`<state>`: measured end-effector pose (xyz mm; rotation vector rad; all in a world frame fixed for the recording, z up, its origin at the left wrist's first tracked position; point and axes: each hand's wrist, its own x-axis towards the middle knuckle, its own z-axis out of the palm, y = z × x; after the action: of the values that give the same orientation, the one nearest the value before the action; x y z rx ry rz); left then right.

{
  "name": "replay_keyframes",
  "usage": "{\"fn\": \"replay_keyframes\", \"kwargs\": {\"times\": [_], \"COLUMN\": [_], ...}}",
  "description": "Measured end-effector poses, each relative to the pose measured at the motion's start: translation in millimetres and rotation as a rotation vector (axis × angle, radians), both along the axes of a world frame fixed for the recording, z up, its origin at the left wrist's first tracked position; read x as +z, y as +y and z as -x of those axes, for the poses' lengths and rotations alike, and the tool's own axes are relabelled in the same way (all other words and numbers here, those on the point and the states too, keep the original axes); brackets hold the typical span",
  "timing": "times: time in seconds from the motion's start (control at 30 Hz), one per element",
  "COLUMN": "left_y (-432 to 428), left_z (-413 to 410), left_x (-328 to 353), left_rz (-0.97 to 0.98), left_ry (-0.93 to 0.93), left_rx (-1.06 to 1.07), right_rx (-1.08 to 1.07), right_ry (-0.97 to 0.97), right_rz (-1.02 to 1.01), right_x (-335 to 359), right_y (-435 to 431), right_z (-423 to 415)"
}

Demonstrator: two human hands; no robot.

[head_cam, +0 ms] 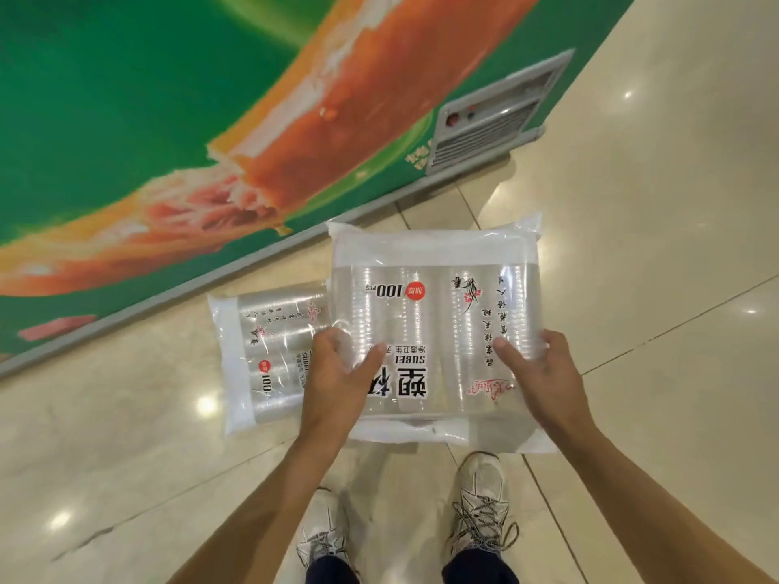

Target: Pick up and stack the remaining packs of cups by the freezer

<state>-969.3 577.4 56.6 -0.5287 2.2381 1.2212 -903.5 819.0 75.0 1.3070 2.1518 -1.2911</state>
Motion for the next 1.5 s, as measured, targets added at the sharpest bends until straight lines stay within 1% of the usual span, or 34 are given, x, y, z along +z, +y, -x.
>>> {"fn": "replay_keyframes", "kwargs": {"times": [0.07, 0.17, 0.33, 0.47, 0.6, 0.7, 0.8, 0.9, 1.03, 1.13, 1.33, 1.4, 1.5], "left_y": [-8, -24, -59, -92, -123, -151, -183, -225, -282, -313, -368, -385, -404], "left_z": [7, 13, 3, -11, -18, -25, -46, -81, -137, -180, -277, -313, -374], "left_x": [52, 132, 266, 365, 459, 519, 573, 611, 643, 667, 696, 696, 692], "left_rz": [0.006, -0.005, -0.050, -0.060, -0.056, -0.042, -0.016, -0.026, -0.020, 0.034, 0.115, 0.125, 0.137], "left_ry": [0.040, 0.088, 0.156, 0.182, 0.269, 0.325, 0.386, 0.409, 0.434, 0.473, 0.553, 0.573, 0.600], "left_rx": [0.036, 0.096, 0.203, 0.250, 0.322, 0.415, 0.513, 0.654, 0.851, 1.018, 1.313, 1.419, 1.504], "right_rx": [0.007, 0.076, 0.169, 0.223, 0.291, 0.411, 0.553, 0.699, 0.910, 1.110, 1.401, 1.509, 1.659], "right_ry": [0.037, 0.102, 0.131, 0.230, 0.341, 0.439, 0.472, 0.477, 0.498, 0.504, 0.560, 0.565, 0.532], "right_rz": [0.013, 0.022, 0.033, 0.049, 0.091, 0.140, 0.191, 0.293, 0.432, 0.494, 0.602, 0.598, 0.577], "right_x": [51, 128, 264, 364, 455, 512, 558, 590, 643, 669, 688, 688, 688], "right_y": [-6, -18, -51, -80, -111, -136, -171, -218, -297, -356, -477, -512, -564], "right_z": [14, 34, 50, 45, 53, 66, 80, 90, 83, 72, 25, -2, -47]}}
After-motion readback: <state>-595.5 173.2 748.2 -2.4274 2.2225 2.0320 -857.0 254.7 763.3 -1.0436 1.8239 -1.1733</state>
